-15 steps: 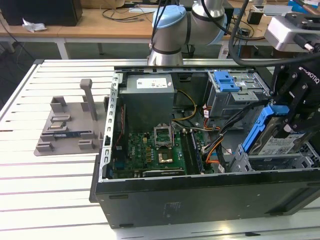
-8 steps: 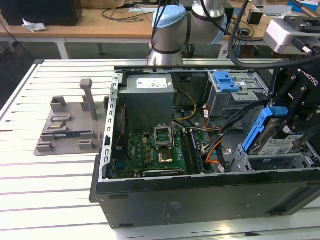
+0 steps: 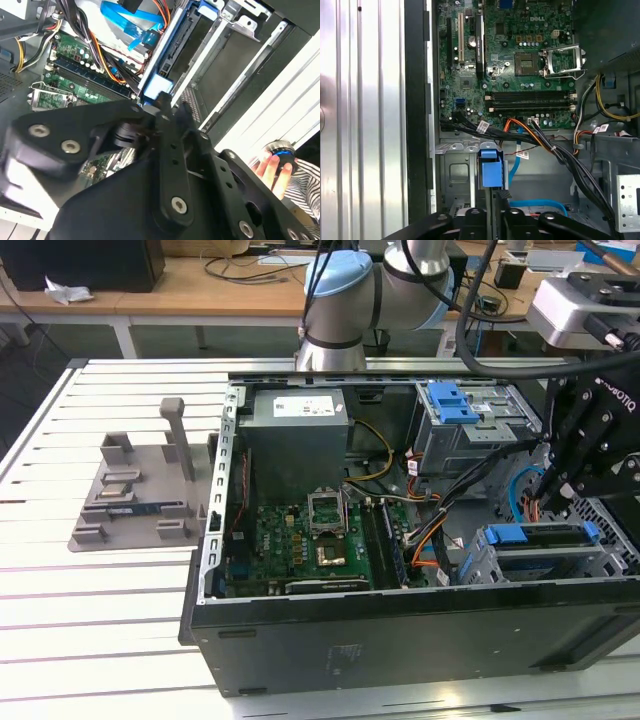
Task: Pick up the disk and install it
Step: 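Insert the disk into the insertion slot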
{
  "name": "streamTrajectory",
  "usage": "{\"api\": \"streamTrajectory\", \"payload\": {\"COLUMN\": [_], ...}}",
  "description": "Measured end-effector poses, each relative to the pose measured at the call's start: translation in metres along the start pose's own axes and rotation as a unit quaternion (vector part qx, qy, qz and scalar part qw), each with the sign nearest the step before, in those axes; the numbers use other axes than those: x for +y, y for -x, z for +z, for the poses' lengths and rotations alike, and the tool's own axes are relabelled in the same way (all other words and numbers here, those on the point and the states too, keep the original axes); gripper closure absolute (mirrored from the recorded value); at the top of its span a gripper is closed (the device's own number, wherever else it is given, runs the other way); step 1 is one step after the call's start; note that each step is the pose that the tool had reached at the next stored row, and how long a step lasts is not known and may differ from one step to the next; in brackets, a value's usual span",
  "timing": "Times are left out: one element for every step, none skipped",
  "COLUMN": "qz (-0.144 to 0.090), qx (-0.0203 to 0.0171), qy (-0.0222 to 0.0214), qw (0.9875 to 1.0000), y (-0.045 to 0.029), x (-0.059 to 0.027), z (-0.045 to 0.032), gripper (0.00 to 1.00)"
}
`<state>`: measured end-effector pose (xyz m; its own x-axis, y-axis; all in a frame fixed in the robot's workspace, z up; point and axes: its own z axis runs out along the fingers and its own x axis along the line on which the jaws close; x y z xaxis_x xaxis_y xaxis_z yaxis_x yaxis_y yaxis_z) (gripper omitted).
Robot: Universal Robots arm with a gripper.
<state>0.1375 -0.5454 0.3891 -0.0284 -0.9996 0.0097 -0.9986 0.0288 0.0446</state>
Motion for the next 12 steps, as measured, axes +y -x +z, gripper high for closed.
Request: {"api": "streamTrajectory", "payload": {"qz": [0.000,0.000,0.000,0.000,0.000,0.000,0.000,0.000,0.000,0.000,-0.001,-0.001], "qx": [0.0000,0.0000,0.0000,0.0000,0.0000,0.0000,0.0000,-0.0001,0.0000,0.0001,0.0001,0.0001], "qy": [0.0000,0.0000,0.0000,0.0000,0.0000,0.0000,0.0000,0.0000,0.0001,0.0004,0.0006,0.0008], "qw": [1.0000,1.0000,1.0000,1.0000,1.0000,1.0000,1.0000,1.0000,1.0000,1.0000,1.0000,1.0000], "y": [0.0000,0.0000,0.0000,0.0000,0.0000,0.0000,0.0000,0.0000,0.0006,0.0029,0.0041,0.0051], "x": [0.0000,0.0000,0.0000,0.0000,0.0000,0.0000,-0.0003,-0.0014,-0.0039,-0.0115,-0.0154,-0.0189], "z": [0.0000,0.0001,0.0001,0.0001,0.0002,0.0002,0.0003,0.0005,0.0004,0.0002,0.0001,0.0001], "gripper": [0.82,0.88,0.89,0.89,0.89,0.89,0.89,0.89,0.89,0.89,0.89,0.89]}}
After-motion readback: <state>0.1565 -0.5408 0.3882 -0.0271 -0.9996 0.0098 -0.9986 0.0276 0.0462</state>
